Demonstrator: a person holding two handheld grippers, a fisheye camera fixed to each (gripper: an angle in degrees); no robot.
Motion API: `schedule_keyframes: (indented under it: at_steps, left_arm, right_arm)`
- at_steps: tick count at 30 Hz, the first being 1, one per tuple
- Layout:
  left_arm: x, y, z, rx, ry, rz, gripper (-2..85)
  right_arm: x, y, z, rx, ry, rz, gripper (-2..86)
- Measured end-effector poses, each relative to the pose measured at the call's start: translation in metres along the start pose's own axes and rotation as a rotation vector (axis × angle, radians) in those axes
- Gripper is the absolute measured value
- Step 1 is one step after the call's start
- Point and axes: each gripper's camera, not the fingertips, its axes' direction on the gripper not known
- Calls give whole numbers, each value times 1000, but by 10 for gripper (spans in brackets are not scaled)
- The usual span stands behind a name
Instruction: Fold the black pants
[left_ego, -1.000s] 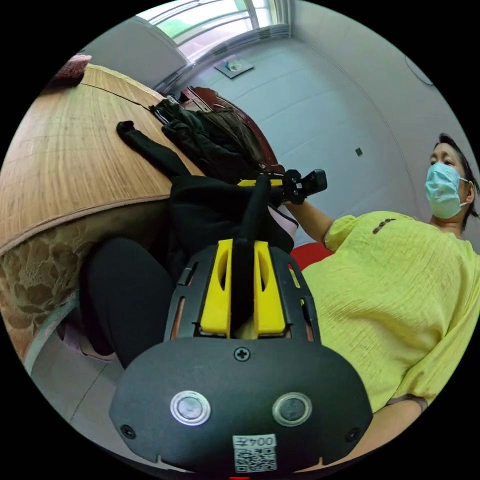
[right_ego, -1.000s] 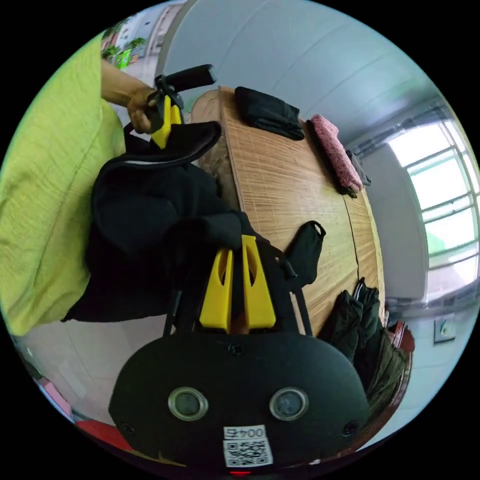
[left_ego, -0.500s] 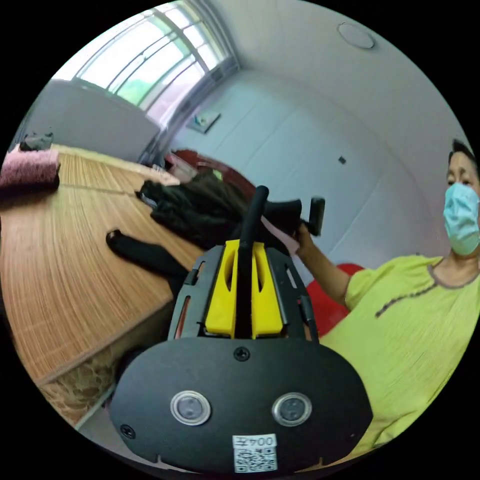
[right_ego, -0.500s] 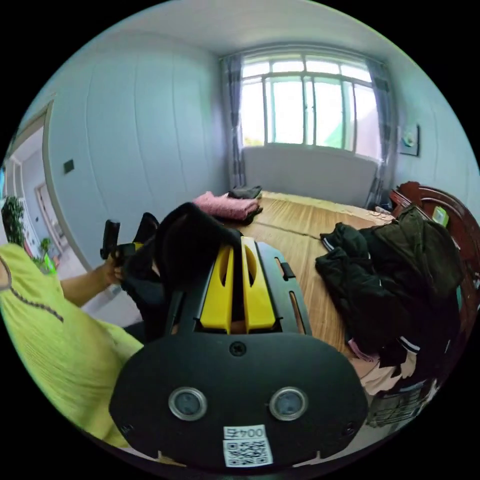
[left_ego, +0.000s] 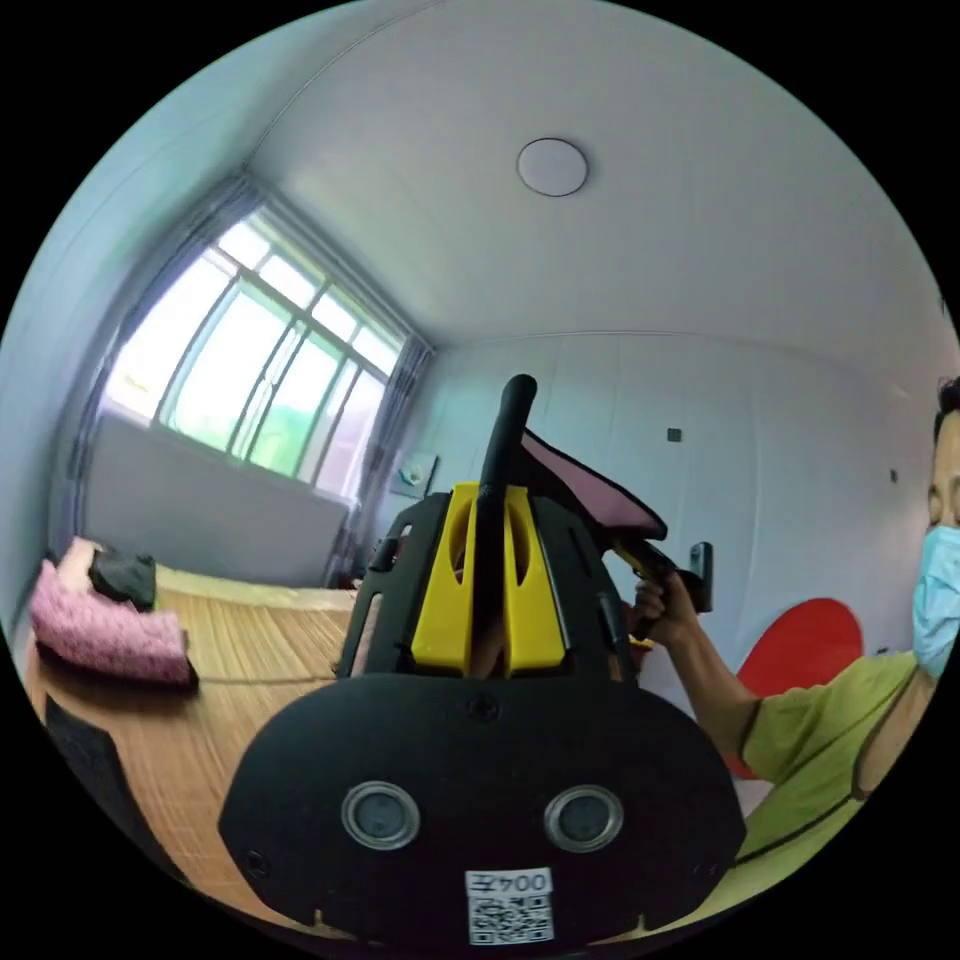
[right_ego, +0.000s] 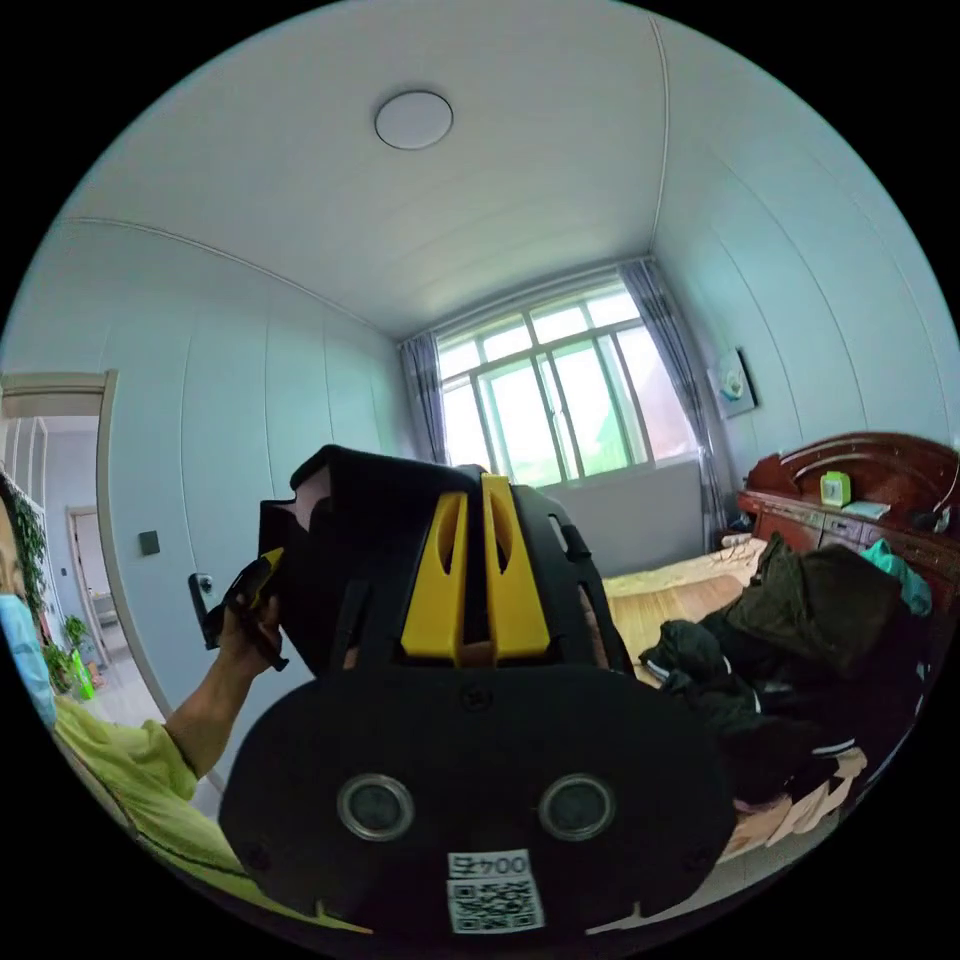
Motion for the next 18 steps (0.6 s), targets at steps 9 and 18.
schedule_keyframes:
  at_steps: [9, 18]
  left_arm:
    - [159, -132, -74, 243, -150, 273, 8]
    - [270, -228, -142, 318, -200, 398, 8]
  right_arm:
    - [-93, -113, -76, 315, -4, -214, 1]
    - [-161, -160, -140, 476, -60, -358, 1]
